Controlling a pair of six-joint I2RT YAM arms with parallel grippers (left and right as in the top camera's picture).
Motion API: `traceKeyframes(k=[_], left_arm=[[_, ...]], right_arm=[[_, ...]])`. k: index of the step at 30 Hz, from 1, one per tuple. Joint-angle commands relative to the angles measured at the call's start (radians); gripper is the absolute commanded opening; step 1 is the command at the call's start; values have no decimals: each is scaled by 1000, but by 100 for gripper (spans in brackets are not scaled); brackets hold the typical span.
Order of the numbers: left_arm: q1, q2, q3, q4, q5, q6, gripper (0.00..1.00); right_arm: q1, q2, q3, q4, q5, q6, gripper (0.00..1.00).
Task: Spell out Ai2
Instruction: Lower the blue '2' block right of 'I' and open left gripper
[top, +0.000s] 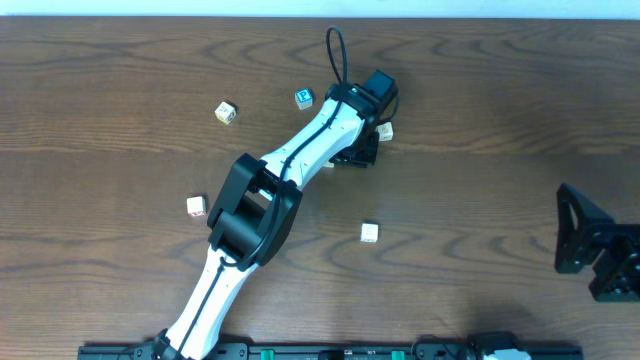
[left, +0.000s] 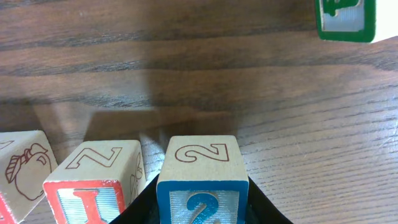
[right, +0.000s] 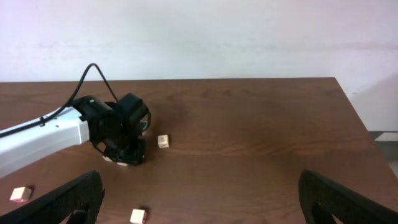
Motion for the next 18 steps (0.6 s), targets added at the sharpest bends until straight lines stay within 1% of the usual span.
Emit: traceKeyframes(k=[1,8,14,18], left_arm=[[1,11,-5,0,3,-16,6],[1,13,-5,-3,2,-58,6],[1,13,-5,-3,2,-59,6],[1,13,-5,-3,-10,-55,11]], right_arm=[[-10,4,-4,-2,10,-1,99],[-10,4,-4,-2,10,-1,99],[-10,4,-4,-1,10,-1,99],[-10,4,-4,-1,10,-1,99]])
